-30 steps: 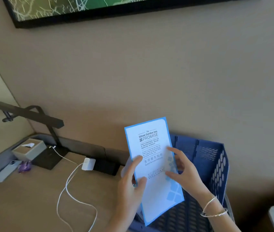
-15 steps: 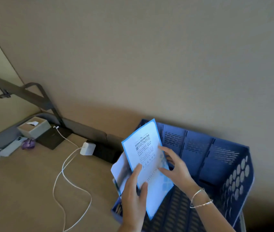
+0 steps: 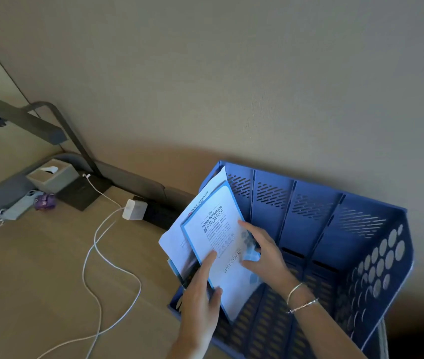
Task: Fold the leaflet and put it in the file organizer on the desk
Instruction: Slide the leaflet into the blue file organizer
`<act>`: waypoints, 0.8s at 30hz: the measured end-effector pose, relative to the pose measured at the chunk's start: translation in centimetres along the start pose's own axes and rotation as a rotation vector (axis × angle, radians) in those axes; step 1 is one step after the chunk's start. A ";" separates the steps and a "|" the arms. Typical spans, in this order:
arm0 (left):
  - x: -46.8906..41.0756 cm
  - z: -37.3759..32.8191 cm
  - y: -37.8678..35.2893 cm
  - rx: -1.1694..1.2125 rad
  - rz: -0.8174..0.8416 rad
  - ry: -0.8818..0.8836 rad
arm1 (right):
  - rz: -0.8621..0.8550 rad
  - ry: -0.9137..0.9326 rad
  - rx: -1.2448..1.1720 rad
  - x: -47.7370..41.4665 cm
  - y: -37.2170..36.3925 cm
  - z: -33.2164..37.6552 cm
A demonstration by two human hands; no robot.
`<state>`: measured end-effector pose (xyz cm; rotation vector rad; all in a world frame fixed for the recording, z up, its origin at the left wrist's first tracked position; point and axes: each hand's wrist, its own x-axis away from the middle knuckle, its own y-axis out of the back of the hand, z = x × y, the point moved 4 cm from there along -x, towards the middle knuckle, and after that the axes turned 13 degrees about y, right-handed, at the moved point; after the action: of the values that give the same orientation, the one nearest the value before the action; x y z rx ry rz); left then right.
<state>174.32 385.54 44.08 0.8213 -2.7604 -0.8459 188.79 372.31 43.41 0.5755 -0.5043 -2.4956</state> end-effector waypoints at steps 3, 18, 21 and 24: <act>-0.3 -0.3 0.1 0.007 -0.025 -0.008 | -0.047 0.016 -0.022 -0.4 -0.2 0.0; -0.7 0.3 0.5 -0.015 -0.133 -0.033 | -0.028 0.039 -0.051 -2.1 -1.9 -0.4; -0.6 0.5 0.4 -0.002 -0.126 -0.016 | -0.020 0.043 -0.041 -2.1 -1.8 -0.5; -0.6 0.5 0.2 0.019 -0.095 0.005 | -0.035 0.059 -0.007 -1.9 -1.4 -0.6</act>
<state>174.60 386.26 43.81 0.9632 -2.7487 -0.8328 189.98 374.39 42.78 0.6582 -0.4664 -2.5044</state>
